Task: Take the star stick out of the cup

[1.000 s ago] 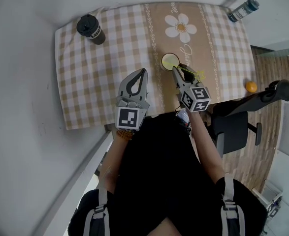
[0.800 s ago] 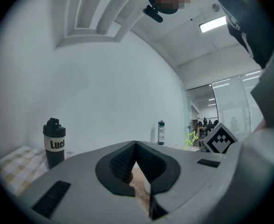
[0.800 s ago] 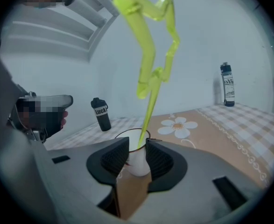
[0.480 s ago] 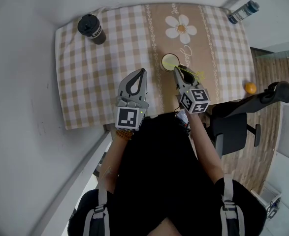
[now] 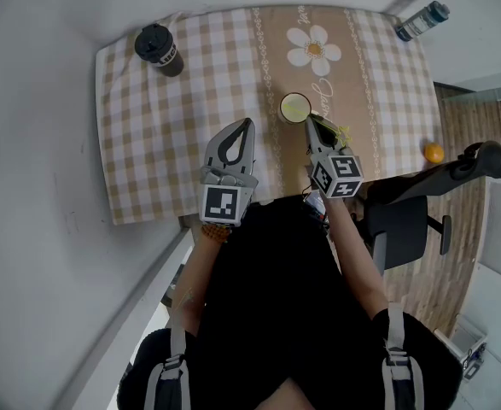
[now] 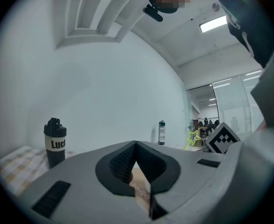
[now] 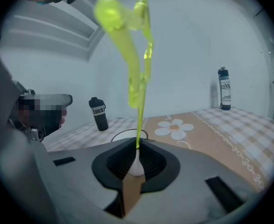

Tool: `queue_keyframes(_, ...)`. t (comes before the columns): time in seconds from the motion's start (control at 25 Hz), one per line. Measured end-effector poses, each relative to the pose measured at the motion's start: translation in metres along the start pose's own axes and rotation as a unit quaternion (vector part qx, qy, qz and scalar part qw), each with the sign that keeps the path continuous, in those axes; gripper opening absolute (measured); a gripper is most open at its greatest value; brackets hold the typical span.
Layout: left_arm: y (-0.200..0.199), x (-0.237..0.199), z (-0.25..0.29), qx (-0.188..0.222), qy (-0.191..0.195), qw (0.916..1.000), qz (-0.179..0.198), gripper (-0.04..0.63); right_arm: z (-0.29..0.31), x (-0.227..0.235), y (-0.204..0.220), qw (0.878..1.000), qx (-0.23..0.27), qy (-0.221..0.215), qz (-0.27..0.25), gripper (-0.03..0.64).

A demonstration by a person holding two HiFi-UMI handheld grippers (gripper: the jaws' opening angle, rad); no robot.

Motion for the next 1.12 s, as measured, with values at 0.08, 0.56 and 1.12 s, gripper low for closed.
queue_keyframes(0.08, 0.000, 0.000, 0.000, 0.001, 0.000, 1.0000, 0.001, 0.005, 0.000, 0.000, 0.000, 1.000, -0.001, 0.001, -0.003, 0.018)
queue_keyframes(0.56, -0.001, -0.009, -0.001, 0.002, -0.009, 1.0000, 0.000, 0.005, 0.023, -0.004, -0.026, 0.999, 0.007, -0.009, -0.038, 0.014)
queue_keyframes(1.12, 0.000, -0.021, -0.004, -0.005, -0.024, 0.9997, 0.001, 0.005, 0.041, -0.013, -0.047, 0.998, 0.010, -0.031, -0.054, 0.014)
Point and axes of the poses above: the fingertips, and each gripper's own axes: z forward along the fingers, x to its right, y out of its underside, the point moved 1 cm from there along -z, backward along the fingers, and after that the axes turned 7 degrees about y, right-handed, at the moved point
